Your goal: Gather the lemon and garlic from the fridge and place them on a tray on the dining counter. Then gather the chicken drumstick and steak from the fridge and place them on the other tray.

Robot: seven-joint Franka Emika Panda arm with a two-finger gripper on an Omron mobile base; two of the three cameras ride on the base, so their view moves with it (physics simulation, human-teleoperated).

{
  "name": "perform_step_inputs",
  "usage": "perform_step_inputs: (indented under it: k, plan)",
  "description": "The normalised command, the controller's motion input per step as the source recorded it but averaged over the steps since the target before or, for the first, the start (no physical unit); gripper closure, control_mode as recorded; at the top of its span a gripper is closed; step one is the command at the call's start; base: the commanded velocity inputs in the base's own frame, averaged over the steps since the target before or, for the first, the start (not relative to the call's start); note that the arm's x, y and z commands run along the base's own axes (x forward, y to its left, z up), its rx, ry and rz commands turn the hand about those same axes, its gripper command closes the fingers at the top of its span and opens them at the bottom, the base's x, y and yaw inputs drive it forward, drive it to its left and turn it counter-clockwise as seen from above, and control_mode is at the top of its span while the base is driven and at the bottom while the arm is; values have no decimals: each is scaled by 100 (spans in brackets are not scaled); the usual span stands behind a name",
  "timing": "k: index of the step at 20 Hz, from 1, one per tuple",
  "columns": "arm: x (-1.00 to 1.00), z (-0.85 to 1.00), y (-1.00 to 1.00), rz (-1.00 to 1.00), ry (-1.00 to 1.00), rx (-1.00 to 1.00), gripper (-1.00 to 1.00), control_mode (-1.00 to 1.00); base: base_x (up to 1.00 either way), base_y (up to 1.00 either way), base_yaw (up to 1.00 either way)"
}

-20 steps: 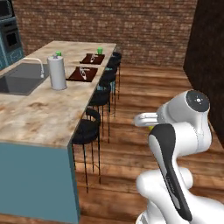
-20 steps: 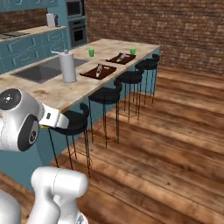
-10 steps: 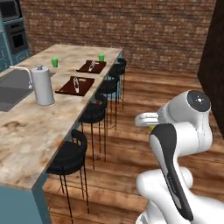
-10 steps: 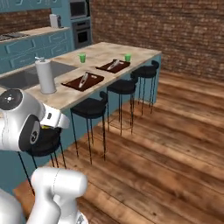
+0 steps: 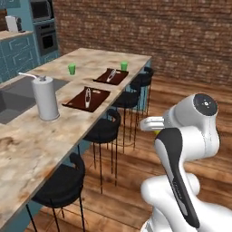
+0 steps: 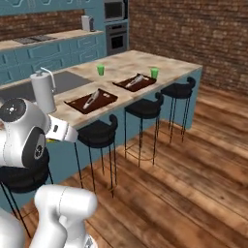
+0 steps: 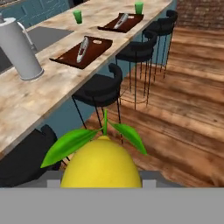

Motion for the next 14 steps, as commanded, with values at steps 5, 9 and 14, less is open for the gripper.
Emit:
perform_step_inputs:
  k: [5,9,14]
  plan:
    - [0,0,0,0,0,0,100,100,37,-63,35]
    - [0,0,0,0,0,0,100,100,34,-66,36]
    - [0,0,0,0,0,0,100,100,34,-73,33]
